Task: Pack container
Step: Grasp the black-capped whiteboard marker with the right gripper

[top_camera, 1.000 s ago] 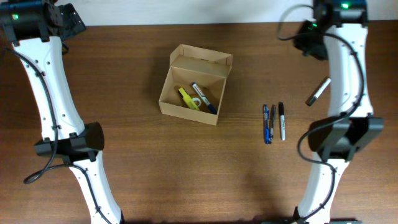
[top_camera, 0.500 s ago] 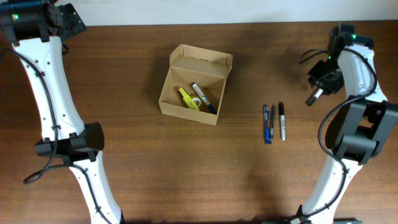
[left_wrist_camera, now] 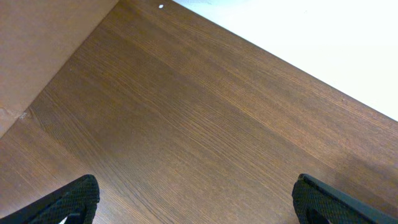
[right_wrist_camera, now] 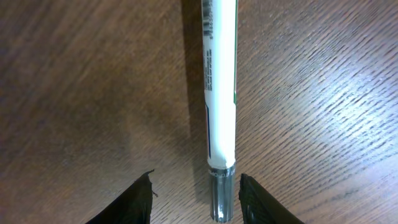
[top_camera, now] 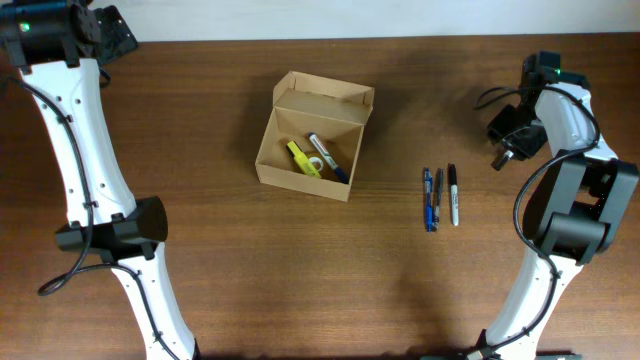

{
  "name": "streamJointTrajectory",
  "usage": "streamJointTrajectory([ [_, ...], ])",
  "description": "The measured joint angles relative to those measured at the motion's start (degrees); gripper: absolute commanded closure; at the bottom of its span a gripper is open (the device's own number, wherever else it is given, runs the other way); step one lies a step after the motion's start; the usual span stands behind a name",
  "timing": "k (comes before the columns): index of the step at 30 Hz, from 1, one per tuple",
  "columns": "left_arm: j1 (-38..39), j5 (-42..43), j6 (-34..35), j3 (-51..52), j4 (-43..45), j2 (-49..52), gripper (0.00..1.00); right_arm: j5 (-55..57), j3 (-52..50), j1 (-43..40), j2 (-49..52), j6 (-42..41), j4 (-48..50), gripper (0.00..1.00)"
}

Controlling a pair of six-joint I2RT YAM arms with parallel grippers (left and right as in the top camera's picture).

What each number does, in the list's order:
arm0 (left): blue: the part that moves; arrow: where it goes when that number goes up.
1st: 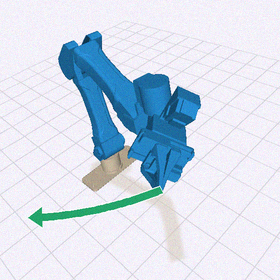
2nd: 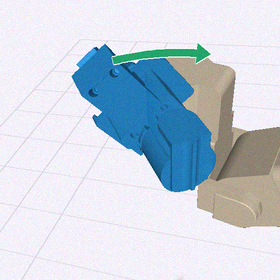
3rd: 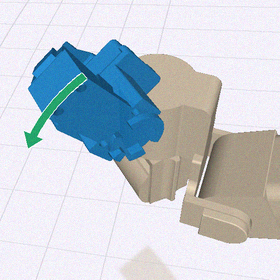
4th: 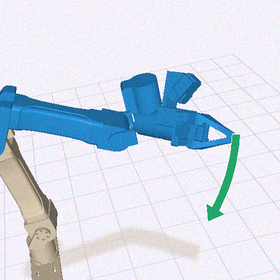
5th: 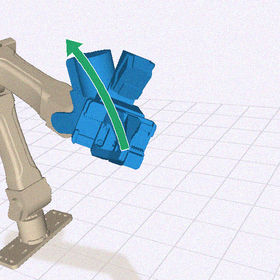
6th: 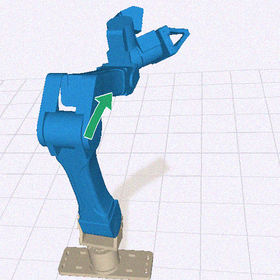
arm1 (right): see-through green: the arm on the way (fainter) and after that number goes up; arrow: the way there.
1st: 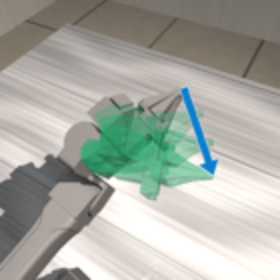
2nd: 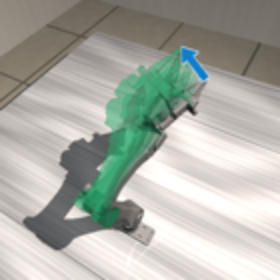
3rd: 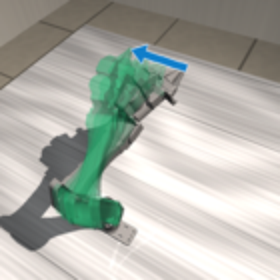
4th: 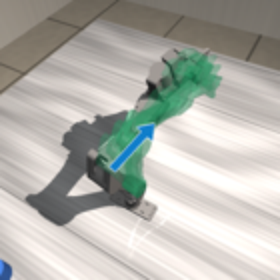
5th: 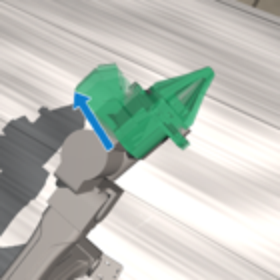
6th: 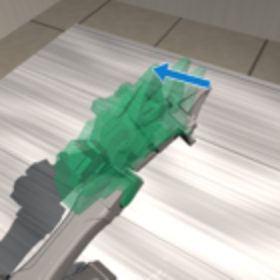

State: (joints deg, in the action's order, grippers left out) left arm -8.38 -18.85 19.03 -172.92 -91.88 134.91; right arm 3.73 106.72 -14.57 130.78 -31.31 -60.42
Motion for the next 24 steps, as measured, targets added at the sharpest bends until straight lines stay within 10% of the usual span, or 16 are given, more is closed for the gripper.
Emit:
streamJointTrajectory([
  [15,0.00,0.00,0.00,0.00,-0.02,0.00,0.00,-0.20,-5.25,-1.38,0.00,0.00,4.02,0.55],
  [18,0.00,0.00,0.00,0.00,0.00,0.00,0.00,-0.37,-5.79,-1.38,-0.11,0.31,5.07,0.94],
  [24,0.00,-0.02,0.00,0.00,-0.02,0.00,0.00,-0.20,-6.56,-1.42,-0.66,0.28,5.68,0.96],
])
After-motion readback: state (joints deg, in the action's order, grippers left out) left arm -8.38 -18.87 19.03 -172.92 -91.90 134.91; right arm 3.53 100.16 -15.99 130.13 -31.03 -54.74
